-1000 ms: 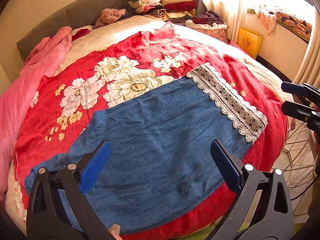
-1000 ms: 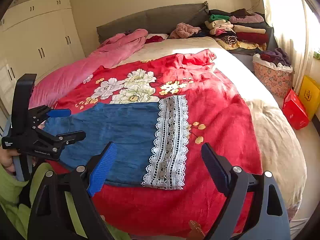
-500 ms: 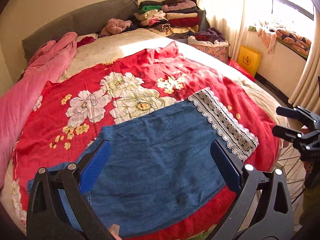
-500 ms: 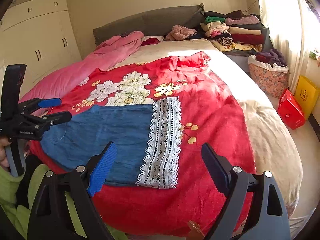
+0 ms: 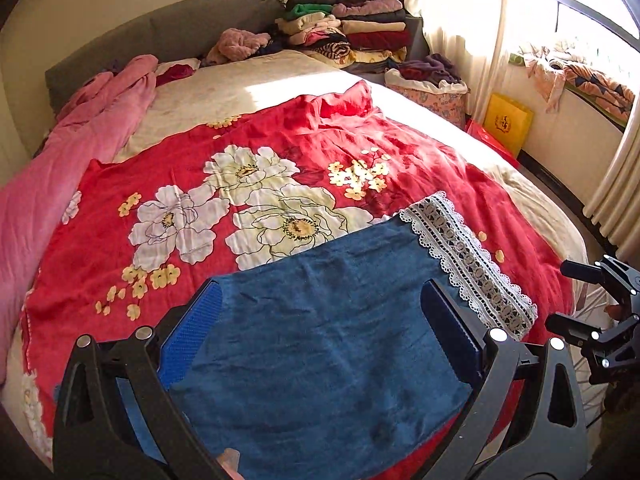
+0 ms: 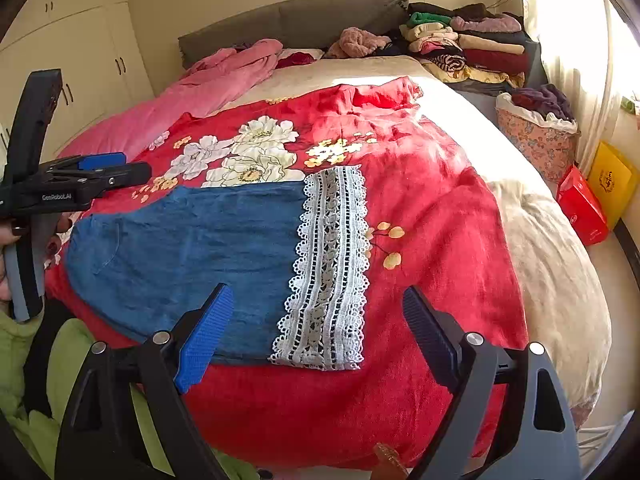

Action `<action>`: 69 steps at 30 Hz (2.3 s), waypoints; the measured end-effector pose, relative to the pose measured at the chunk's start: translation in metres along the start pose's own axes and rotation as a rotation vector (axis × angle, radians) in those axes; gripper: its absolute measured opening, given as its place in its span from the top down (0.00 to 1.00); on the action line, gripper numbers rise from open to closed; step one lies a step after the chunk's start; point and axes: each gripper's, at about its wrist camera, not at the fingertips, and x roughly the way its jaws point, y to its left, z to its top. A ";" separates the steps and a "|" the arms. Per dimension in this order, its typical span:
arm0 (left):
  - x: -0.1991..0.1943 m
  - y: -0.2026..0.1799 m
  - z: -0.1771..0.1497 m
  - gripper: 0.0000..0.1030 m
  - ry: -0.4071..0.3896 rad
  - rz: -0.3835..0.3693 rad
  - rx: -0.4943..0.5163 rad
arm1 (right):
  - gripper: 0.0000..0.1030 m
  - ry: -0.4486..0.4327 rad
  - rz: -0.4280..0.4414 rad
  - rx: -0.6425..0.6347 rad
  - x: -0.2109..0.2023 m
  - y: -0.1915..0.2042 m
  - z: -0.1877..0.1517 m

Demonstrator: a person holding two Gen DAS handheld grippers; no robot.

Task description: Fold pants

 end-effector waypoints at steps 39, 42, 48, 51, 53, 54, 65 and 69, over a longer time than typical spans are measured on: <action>0.169 -0.062 0.026 0.46 0.240 -0.239 0.121 | 0.43 0.096 0.139 0.165 0.065 -0.017 -0.022; 0.164 -0.071 0.028 0.60 0.228 -0.230 0.143 | 0.43 0.090 0.147 0.170 0.070 -0.019 -0.022; 0.163 -0.078 0.025 0.83 0.207 -0.219 0.169 | 0.72 0.076 0.193 0.191 0.078 -0.021 -0.018; 0.160 -0.077 0.025 0.88 0.196 -0.216 0.174 | 0.75 0.060 0.207 0.160 0.075 -0.012 -0.013; 0.158 -0.071 0.025 0.91 0.189 -0.237 0.151 | 0.75 0.046 0.219 0.140 0.072 -0.004 -0.008; 0.156 -0.069 0.025 0.92 0.187 -0.248 0.140 | 0.75 0.036 0.225 0.127 0.069 0.000 -0.004; 0.102 0.003 0.023 0.94 0.088 -0.345 -0.026 | 0.75 -0.011 0.280 -0.057 0.044 0.077 0.034; 0.080 0.042 0.013 0.91 0.053 -0.304 -0.062 | 0.75 0.003 0.306 -0.131 0.050 0.115 0.043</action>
